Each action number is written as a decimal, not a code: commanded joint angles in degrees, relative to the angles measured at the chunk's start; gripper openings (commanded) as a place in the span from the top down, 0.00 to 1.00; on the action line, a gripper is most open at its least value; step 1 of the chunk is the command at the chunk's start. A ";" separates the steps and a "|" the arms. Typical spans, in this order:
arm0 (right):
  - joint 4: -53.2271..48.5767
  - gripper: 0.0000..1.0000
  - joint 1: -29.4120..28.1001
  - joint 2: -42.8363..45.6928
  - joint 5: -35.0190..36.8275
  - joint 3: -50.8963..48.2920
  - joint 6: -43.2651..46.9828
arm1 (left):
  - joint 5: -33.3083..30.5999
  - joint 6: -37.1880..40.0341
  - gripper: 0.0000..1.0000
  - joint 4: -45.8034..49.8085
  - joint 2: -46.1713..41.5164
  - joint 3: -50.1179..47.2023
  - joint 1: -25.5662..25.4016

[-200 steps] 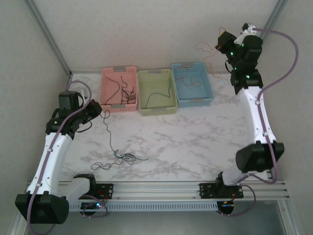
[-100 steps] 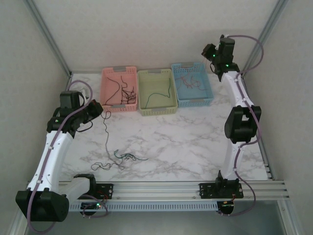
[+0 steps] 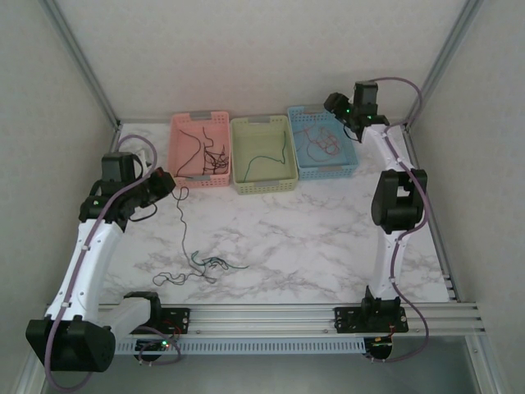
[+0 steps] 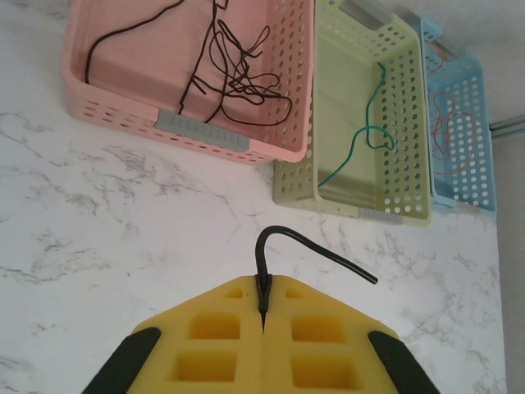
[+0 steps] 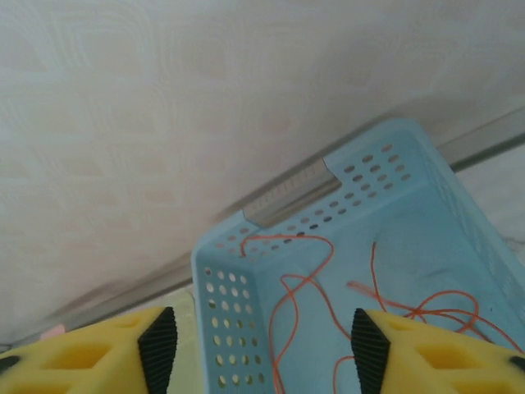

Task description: Untangle the cables

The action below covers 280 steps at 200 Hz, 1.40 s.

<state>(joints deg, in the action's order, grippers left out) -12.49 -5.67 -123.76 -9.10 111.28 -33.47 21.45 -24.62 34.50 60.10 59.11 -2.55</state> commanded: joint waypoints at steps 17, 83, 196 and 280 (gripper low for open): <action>-2.09 0.36 -2.83 12.75 -0.64 -7.94 7.53 | 3.25 -0.72 1.00 -2.00 0.22 -0.14 -1.44; 15.57 0.37 -13.27 41.76 -16.27 -46.70 9.97 | 8.43 -5.80 1.00 -6.82 1.40 -0.17 -3.42; 23.80 0.30 -34.41 50.31 -13.66 -63.53 13.27 | 6.90 -6.90 1.00 -9.09 6.35 9.60 -8.40; 17.54 0.30 -33.22 60.17 -8.00 -69.13 15.25 | -23.53 0.53 1.00 -9.70 33.50 42.61 -7.31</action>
<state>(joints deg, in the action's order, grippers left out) 7.62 -39.35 -67.37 -19.11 43.79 -20.03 10.00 -28.01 25.69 86.43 94.21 -10.59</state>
